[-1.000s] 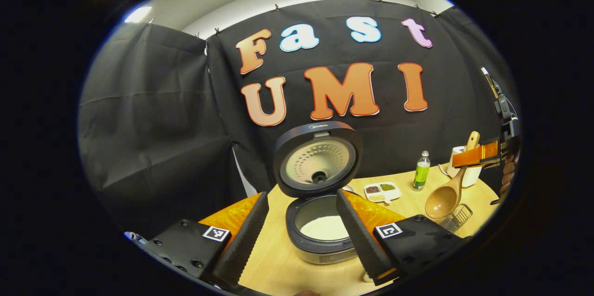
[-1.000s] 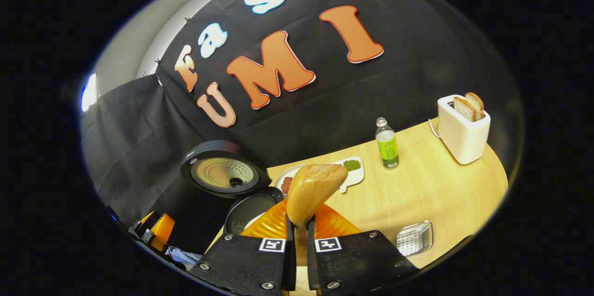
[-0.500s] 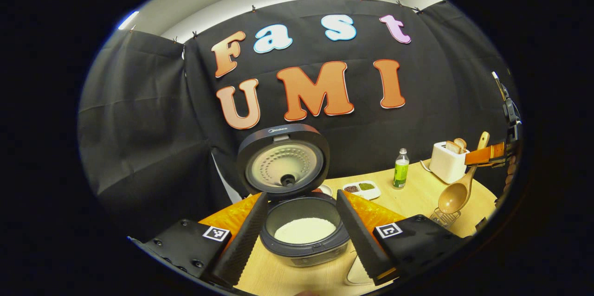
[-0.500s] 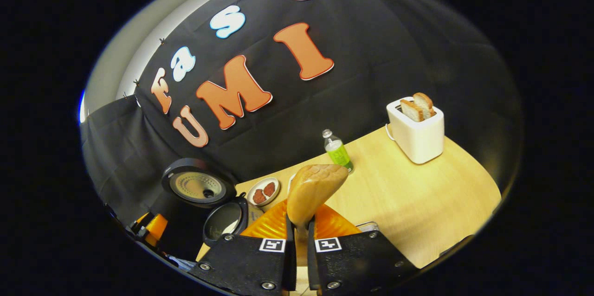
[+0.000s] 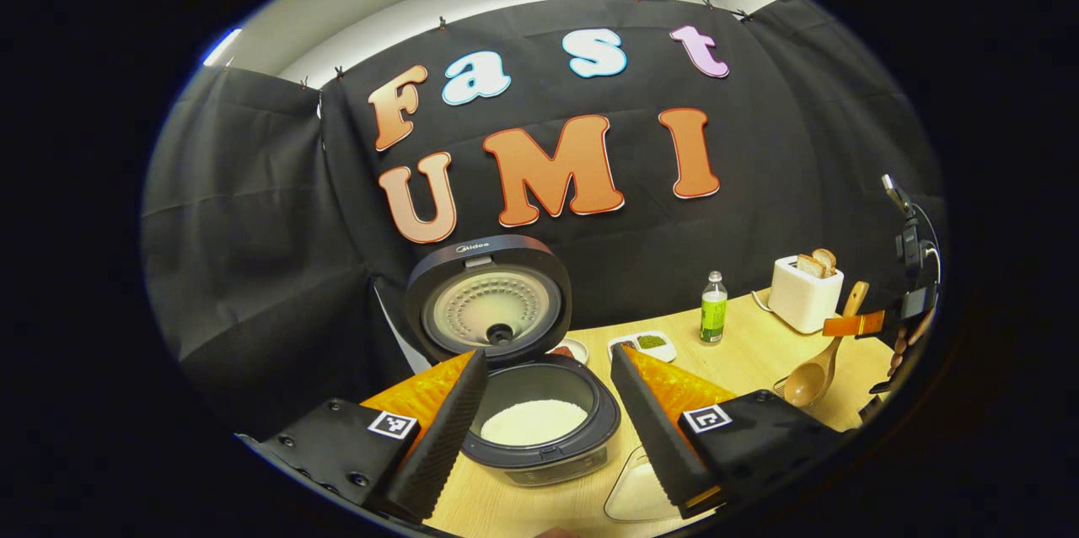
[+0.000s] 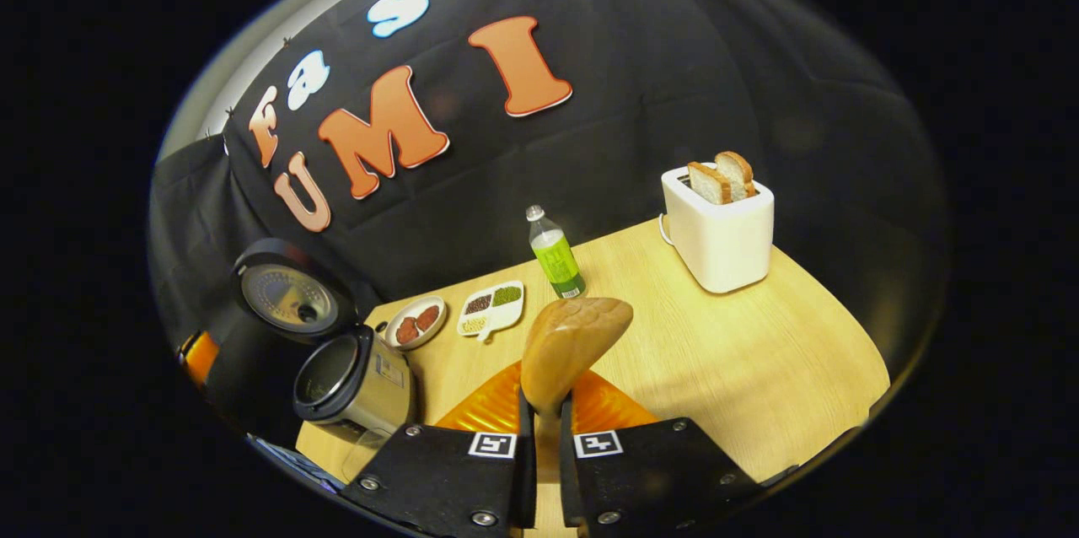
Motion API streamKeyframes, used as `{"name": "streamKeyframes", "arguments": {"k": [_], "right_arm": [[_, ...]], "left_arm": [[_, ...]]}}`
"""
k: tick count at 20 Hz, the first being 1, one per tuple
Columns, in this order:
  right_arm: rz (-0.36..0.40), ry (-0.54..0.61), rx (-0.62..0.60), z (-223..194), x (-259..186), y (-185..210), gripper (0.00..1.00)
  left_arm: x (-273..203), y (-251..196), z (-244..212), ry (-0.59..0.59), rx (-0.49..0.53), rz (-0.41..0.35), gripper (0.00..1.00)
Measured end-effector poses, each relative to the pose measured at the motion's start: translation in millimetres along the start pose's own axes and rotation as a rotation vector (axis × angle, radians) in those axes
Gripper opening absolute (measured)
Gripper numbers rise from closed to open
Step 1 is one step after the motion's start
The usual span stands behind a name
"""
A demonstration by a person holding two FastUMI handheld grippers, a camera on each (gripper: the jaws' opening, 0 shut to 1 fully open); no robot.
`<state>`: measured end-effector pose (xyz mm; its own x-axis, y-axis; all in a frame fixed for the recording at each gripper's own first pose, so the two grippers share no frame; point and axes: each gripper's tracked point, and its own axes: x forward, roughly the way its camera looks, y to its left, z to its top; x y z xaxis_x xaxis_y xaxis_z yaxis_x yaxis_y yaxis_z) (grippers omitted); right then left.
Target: Close the left gripper, press the button to open the rice cooker; take a wooden spoon from the chopstick holder with the right hand, scoop a spoonful of rice and pour it into the rice cooker, then put the wooden spoon back into the chopstick holder.
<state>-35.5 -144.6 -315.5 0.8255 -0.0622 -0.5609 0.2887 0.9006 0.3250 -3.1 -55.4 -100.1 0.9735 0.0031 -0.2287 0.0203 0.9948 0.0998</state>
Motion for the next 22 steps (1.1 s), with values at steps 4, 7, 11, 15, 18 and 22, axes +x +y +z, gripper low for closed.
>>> {"name": "streamKeyframes", "arguments": {"k": [4,7,11,15,18,22], "right_arm": [[0.006,0.038,-0.019,-13,13,1,0.11],[-0.004,0.079,-0.015,-22,17,-2,0.13],[-0.027,0.116,0.009,-33,17,-13,0.14],[-0.061,0.138,0.027,-47,15,-26,0.16],[-0.075,0.143,0.048,-48,15,-29,0.11],[-0.106,0.196,0.033,-54,6,-38,0.44]], "left_arm": [[-2,12,-2,0.016,-0.009,0.039,0.95],[-1,21,-2,0.019,-0.019,0.064,0.9],[1,36,-6,0.03,-0.045,0.094,0.9],[6,31,-11,0.051,-0.04,0.076,0.99],[12,21,-8,0.047,-0.029,0.048,0.99],[21,19,0,0.037,-0.029,0.031,0.99]]}}
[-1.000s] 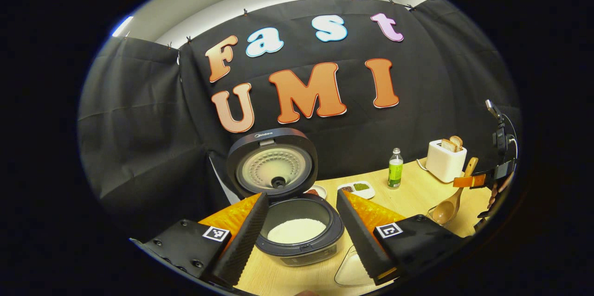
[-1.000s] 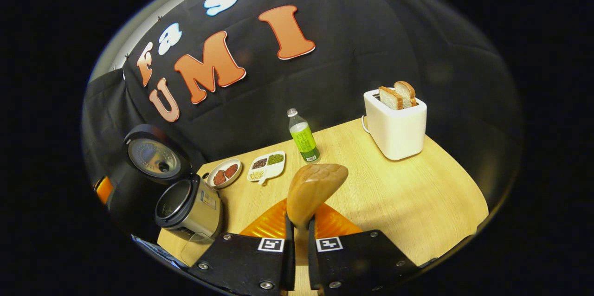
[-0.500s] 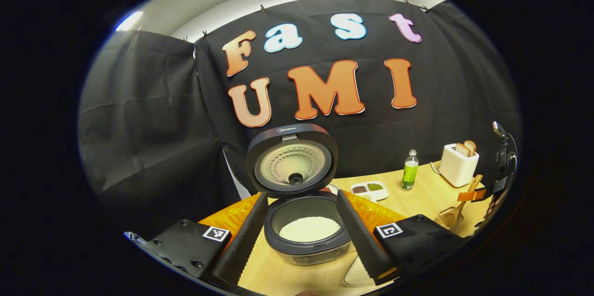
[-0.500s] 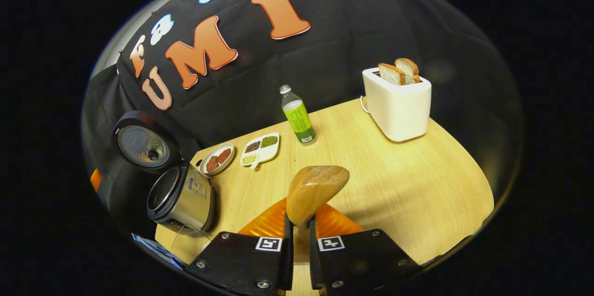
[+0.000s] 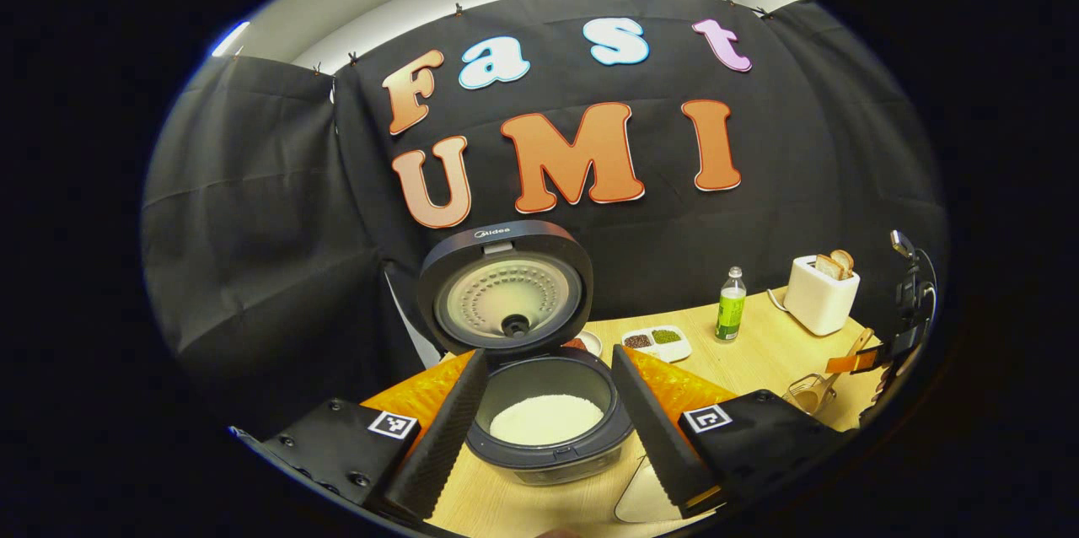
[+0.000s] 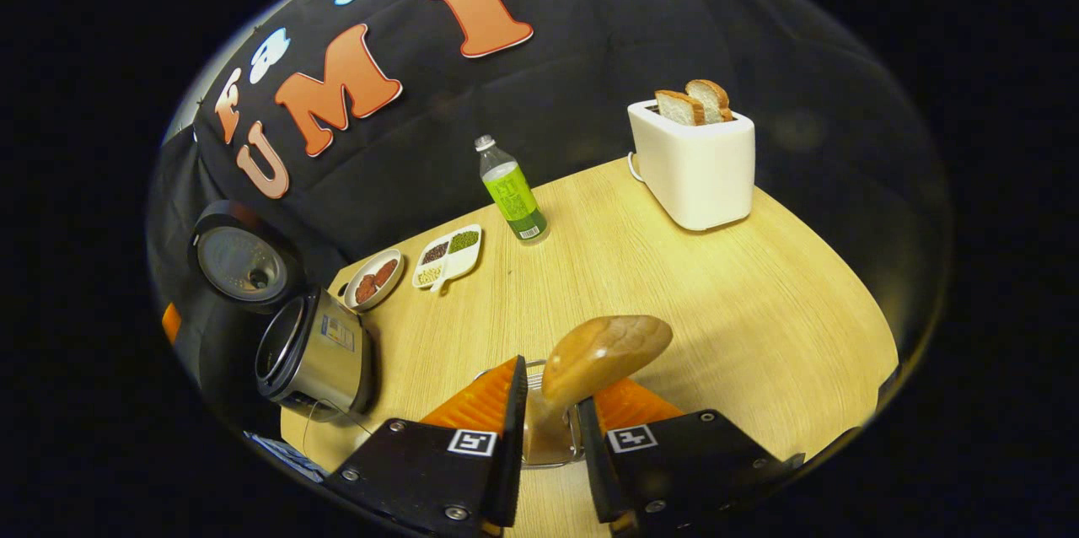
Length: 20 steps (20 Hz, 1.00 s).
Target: Close the left gripper, press the button to open the rice cooker; take a wooden spoon from the chopstick holder with the right hand, scoop a spoonful of rice and pour it into the rice cooker, then put the wooden spoon back into the chopstick holder.
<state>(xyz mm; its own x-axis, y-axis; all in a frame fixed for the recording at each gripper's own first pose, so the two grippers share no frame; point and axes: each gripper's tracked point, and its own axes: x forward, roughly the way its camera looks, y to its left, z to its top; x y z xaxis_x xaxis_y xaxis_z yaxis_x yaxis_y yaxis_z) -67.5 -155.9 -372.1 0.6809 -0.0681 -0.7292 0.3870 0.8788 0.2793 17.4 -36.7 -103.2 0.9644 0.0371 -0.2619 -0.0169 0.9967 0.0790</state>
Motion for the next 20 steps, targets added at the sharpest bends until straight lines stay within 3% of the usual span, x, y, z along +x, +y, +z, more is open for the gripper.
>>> {"name": "streamKeyframes", "arguments": {"k": [1,4,7,9,13,14,15,16,17,18,19,20], "right_arm": [[-0.012,0.008,-0.008,-9,2,-5,0.43],[-0.061,-0.01,-0.045,3,-10,-14,0.62],[-0.094,-0.072,-0.084,28,-31,-15,0.77],[-0.105,-0.134,-0.113,60,-54,-8,0.81],[-0.097,-0.226,-0.149,94,-89,8,0.82],[-0.094,-0.241,-0.158,98,-95,13,0.82],[-0.092,-0.255,-0.17,102,-100,16,0.82],[-0.092,-0.271,-0.184,106,-107,20,0.82],[-0.099,-0.285,-0.196,109,-111,20,0.82],[-0.102,-0.297,-0.207,112,-116,23,0.82],[-0.106,-0.311,-0.214,115,-122,25,0.82],[-0.103,-0.322,-0.22,118,-126,29,0.82]], "left_arm": [[5,5,7,-0.008,-0.004,0.005,0.99],[22,29,35,-0.044,-0.036,0.029,0.99],[41,48,67,-0.06,-0.089,0.023,0.99],[59,58,84,-0.042,-0.129,0.004,0.99],[97,75,104,-0.003,-0.157,-0.035,0.99],[105,78,111,-0.007,-0.168,-0.041,0.9],[114,85,122,-0.023,-0.194,-0.034,0.98],[124,90,128,-0.024,-0.228,-0.03,0.9],[135,96,131,-0.01,-0.25,-0.016,0.9],[147,96,130,0.012,-0.263,-0.018,0.96],[159,93,130,0.04,-0.263,-0.026,0.9],[168,89,127,0.067,-0.252,-0.037,0.91]]}}
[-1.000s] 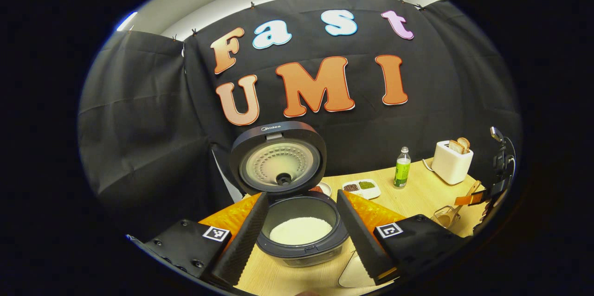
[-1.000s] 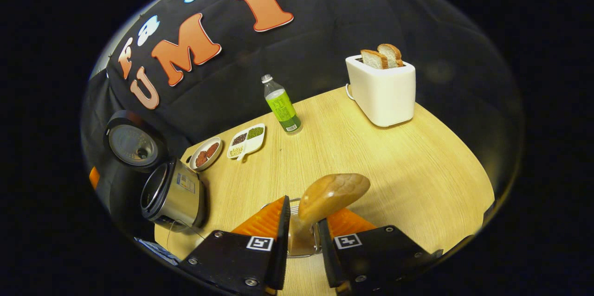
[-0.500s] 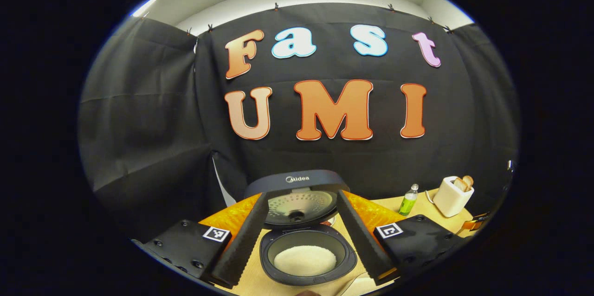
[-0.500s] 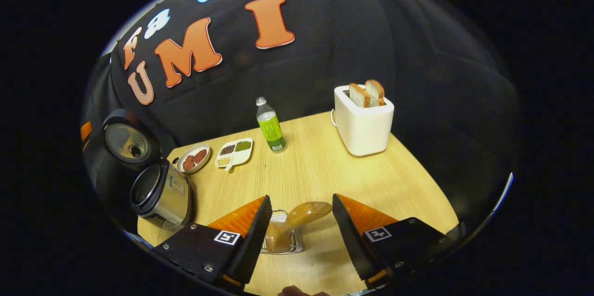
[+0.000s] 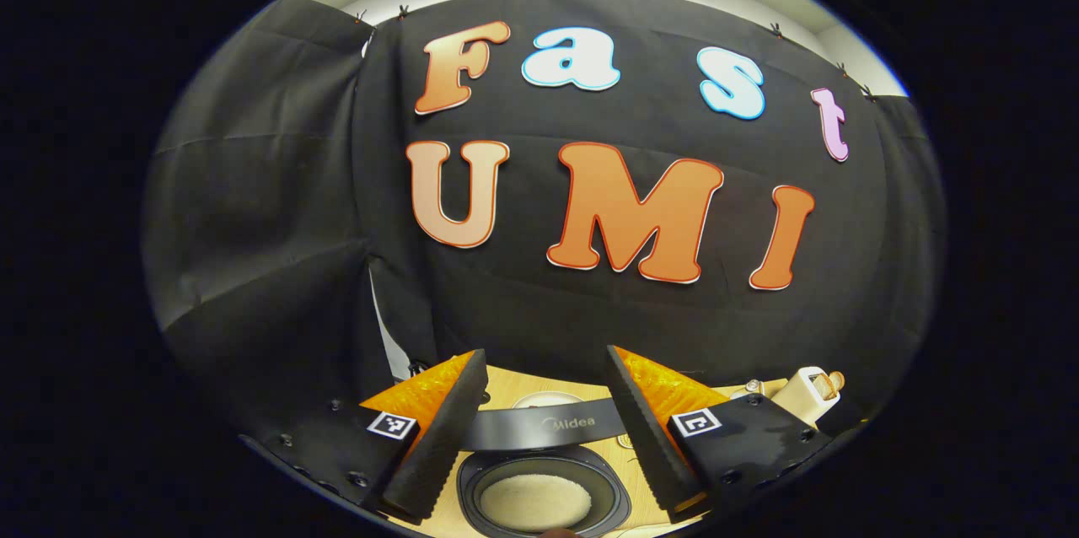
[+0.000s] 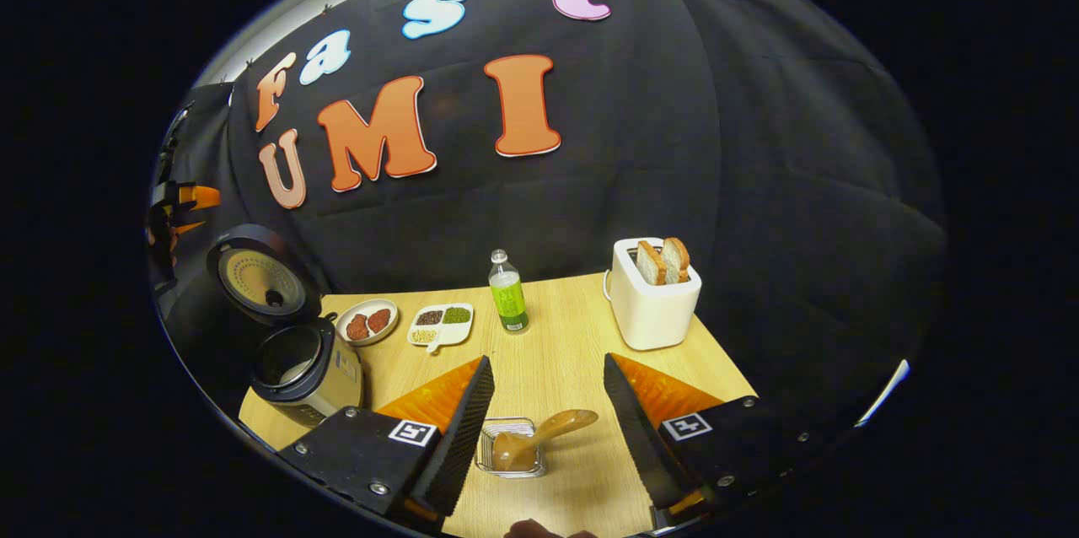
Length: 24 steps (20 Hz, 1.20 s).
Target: Close the left gripper, press the button to open the rice cooker; take a wooden spoon from the chopstick holder with the right hand, scoop a spoonful of rice and pour it into the rice cooker, then put the wooden spoon back into the chopstick holder.
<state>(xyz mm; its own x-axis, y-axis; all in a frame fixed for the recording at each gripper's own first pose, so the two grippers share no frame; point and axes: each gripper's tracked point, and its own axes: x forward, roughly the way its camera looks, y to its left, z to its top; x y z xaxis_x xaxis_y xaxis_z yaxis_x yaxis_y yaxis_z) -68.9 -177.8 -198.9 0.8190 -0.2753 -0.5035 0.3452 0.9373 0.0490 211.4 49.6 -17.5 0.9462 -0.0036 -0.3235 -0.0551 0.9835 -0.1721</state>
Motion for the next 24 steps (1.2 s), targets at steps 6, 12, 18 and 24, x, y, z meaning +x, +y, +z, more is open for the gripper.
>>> {"name": "streamKeyframes", "arguments": {"k": [6,12,18,24], "right_arm": [[0.007,-0.029,-0.031,13,-10,6,0.82],[0.02,-0.065,-0.077,23,-10,17,0.82],[0.092,-0.072,-0.099,29,2,43,0.82],[0.172,-0.056,-0.117,23,10,72,0.82]], "left_arm": [[60,-27,-63,0.271,0.019,-0.049,0.95],[48,-38,-101,0.452,-0.047,-0.074,0.96],[-4,-36,-158,0.695,-0.103,-0.07,0.95],[-20,-55,-234,0.916,-0.103,-0.034,0.92]]}}
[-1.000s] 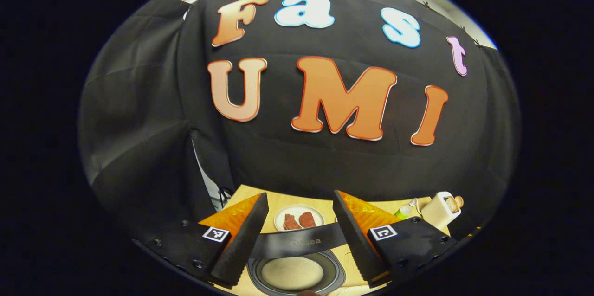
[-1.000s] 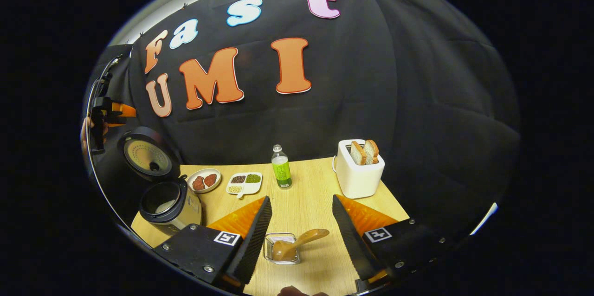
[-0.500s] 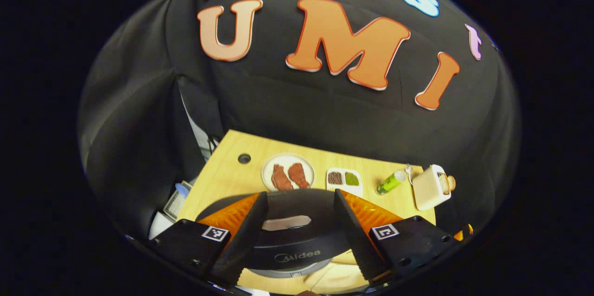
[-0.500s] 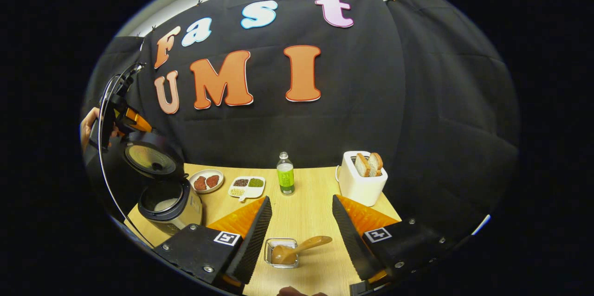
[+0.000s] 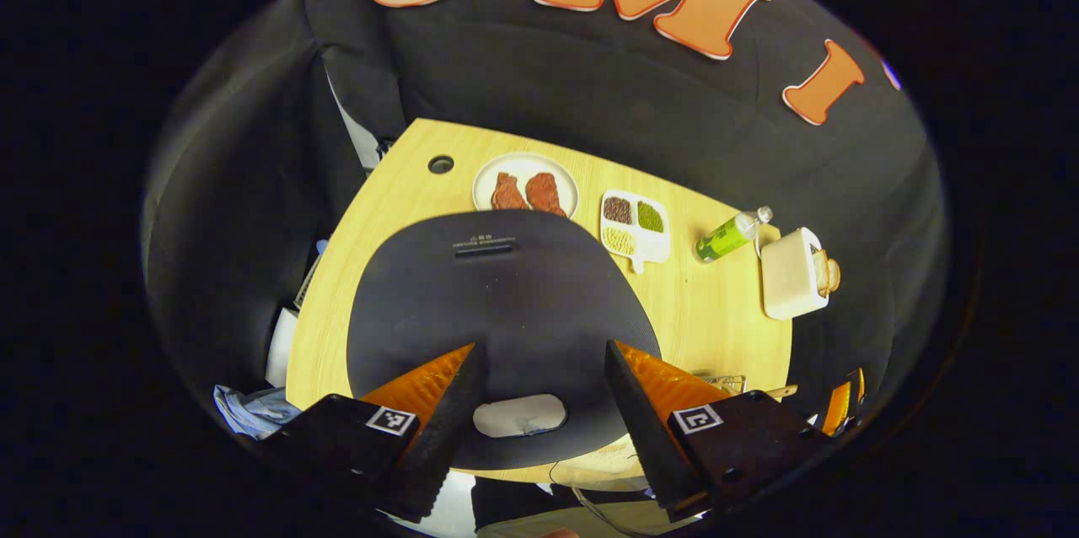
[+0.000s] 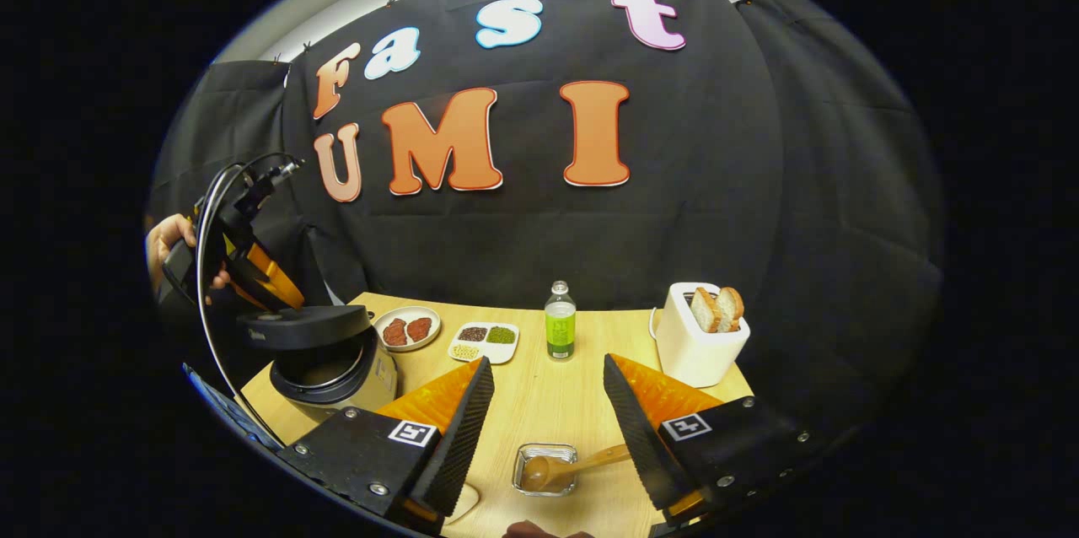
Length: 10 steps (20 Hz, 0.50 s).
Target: Close the left gripper, press the button to open the rice cooker; take a wooden spoon from the chopstick holder with the right hand, scoop a spoonful of rice and pour it into the rice cooker, then put the wooden spoon back into the chopstick holder.
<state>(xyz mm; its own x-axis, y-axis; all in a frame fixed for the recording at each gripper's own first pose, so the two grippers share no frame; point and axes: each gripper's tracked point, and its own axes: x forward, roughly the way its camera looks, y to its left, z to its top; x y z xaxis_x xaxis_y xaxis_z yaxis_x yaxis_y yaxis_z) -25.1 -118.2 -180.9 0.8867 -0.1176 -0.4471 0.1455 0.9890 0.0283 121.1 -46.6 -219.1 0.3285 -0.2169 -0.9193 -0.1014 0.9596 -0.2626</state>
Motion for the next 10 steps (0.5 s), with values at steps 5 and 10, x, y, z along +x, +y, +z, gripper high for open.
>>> {"name": "streamKeyframes", "arguments": {"k": [5,10], "right_arm": [[0.034,0.017,-0.008,-8,3,12,0.82],[0.057,0.037,-0.003,-15,1,25,0.82]], "left_arm": [[39,7,-35,0.133,-0.009,0.051,0.92],[49,8,-36,0.12,0.045,0.169,0.89]]}}
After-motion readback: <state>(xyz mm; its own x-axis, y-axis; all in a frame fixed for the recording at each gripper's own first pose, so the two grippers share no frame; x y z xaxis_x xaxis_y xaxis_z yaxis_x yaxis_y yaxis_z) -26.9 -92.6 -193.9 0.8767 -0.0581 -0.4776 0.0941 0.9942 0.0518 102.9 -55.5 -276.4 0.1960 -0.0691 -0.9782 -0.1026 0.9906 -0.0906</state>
